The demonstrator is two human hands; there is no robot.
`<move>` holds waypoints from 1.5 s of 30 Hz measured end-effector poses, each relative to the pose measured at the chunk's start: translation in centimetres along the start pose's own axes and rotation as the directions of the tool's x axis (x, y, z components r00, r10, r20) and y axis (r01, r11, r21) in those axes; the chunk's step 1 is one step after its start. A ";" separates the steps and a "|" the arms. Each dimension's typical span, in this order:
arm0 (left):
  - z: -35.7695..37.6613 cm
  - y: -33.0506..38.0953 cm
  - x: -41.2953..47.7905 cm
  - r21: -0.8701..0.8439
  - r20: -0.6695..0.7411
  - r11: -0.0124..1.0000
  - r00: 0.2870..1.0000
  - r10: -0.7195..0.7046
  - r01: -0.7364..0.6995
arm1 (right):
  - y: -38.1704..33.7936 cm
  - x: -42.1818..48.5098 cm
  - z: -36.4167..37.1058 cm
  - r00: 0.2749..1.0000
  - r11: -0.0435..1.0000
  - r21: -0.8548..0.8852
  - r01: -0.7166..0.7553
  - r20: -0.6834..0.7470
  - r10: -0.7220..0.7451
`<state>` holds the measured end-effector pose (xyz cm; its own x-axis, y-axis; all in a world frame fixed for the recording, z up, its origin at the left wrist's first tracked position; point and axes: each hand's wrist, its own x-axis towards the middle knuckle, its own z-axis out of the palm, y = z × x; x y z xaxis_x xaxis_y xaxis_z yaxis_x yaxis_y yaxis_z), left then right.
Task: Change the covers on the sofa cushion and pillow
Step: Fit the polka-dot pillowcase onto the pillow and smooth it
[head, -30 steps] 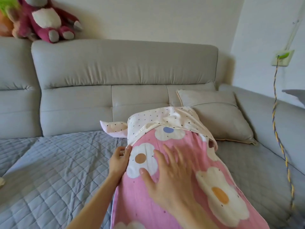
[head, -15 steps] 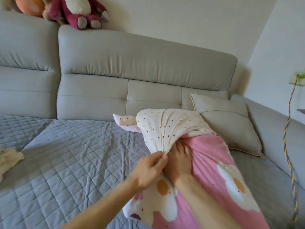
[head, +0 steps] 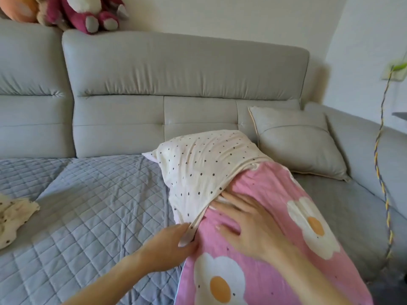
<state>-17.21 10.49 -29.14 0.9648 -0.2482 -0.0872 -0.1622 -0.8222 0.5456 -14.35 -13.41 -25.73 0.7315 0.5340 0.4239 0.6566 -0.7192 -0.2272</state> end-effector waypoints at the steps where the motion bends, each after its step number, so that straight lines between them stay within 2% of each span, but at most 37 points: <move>1: -0.4 0.2 -0.1 0.054 0.016 0.998 1.000 0.011 -0.012 | 0.8 -0.2 -0.5 0.999 1.000 0.007 -0.021 -0.048 0.021; 4: -3.1 1.6 0.7 0.287 -0.025 0.958 0.999 0.026 -0.018 | 3.2 -0.6 -1.9 0.952 0.988 0.043 -0.145 -0.266 0.152; 5: -4.4 2.5 1.2 0.349 -0.071 0.937 0.997 0.038 -0.010 | 4.3 -0.7 -2.4 0.922 0.977 0.035 -0.210 -0.326 0.209; 7: -7.0 5.1 2.6 0.367 -0.179 0.930 0.982 0.059 0.011 | 6.5 -0.9 -3.4 0.830 0.908 0.018 -0.418 -0.400 0.390; 8: -8.1 6.5 3.6 0.356 -0.235 0.934 0.969 0.083 0.006 | 7.7 -1.1 -3.9 0.761 0.833 0.037 -0.552 -0.387 0.521; 10: -9.1 9.0 6.3 0.346 -0.303 0.937 0.940 0.156 -0.044 | 10.0 -2.0 -4.6 0.598 0.630 0.098 -0.770 -0.231 0.767; 11: -9.1 10.3 7.8 0.335 -0.299 0.939 0.935 0.190 -0.083 | 11.1 -2.8 -4.6 0.536 0.548 0.135 -0.826 -0.115 0.836; 13: -8.2 12.8 11.1 0.338 -0.211 0.928 0.948 0.237 -0.157 | 12.1 -4.3 -4.4 0.476 0.432 0.292 -0.853 0.100 0.874; 15: -6.4 14.9 14.6 0.420 -0.139 0.884 0.948 0.286 -0.206 | 12.3 -5.2 -4.1 0.497 0.357 0.484 -0.799 0.198 0.845; 20: -2.9 18.8 22.6 0.569 -0.051 0.785 0.942 0.333 -0.246 | 11.9 -4.4 -3.3 0.579 0.291 0.731 -0.617 0.171 0.797; 23: -2.0 20.3 25.4 0.751 0.010 0.610 0.928 0.371 -0.252 | 11.6 -3.6 -2.8 0.588 0.340 0.726 -0.598 0.108 0.802; 25: -1.8 21.3 26.2 0.804 0.035 0.536 0.921 0.389 -0.257 | 11.1 -2.9 -2.9 0.606 0.433 0.657 -0.617 0.046 0.794; 26: -1.8 21.7 26.5 0.797 0.041 0.539 0.916 0.400 -0.271 | 10.8 -2.7 -2.9 0.627 0.490 0.612 -0.621 0.013 0.779; 28: -2.2 22.4 26.5 0.720 0.012 0.632 0.916 0.402 -0.287 | 9.9 -2.2 -2.7 0.681 0.591 0.536 -0.603 -0.039 0.731; 30: -2.8 23.0 25.4 0.552 -0.032 0.777 0.923 0.384 -0.304 | 9.2 -1.8 -2.7 0.736 0.687 0.460 -0.563 -0.098 0.669; 32: -3.4 23.7 23.3 0.356 -0.065 0.878 0.929 0.365 -0.321 | 8.5 -1.4 -2.4 0.799 0.792 0.347 -0.502 -0.165 0.579; 35: -4.5 25.3 18.9 0.191 -0.056 0.911 0.922 0.382 -0.366 | 6.0 0.4 -2.5 0.822 0.884 0.255 -0.392 -0.333 0.461; 37: -5.4 26.5 15.4 -0.015 -0.012 0.901 0.901 0.433 -0.433 | 4.7 2.6 -3.2 0.808 0.928 0.155 -0.340 -0.457 0.372; 38: -5.9 26.8 13.9 -0.075 0.004 0.885 0.888 0.461 -0.459 | 4.5 3.8 -4.2 0.816 0.924 0.147 -0.352 -0.436 0.380; 40: -6.7 25.9 12.2 0.016 -0.051 0.880 0.878 0.475 -0.475 | 4.8 5.7 -5.5 0.823 0.862 0.185 -0.472 -0.258 0.506; 43: -7.7 20.2 12.2 0.227 -0.241 0.919 0.896 0.373 -0.322 | 5.0 5.7 -3.9 0.774 0.834 0.088 -0.545 -0.329 0.540; 45: -7.2 14.9 12.1 0.325 -0.309 0.921 0.896 0.320 -0.216 | 5.4 3.5 -2.5 0.715 0.753 0.136 -0.644 -0.243 0.656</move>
<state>-6.44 -1.09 -16.07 0.8764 -0.3269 0.3536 -0.4254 -0.8696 0.2505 -8.71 -16.50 -23.27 0.9089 -0.1977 0.3671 0.0482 -0.8248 -0.5634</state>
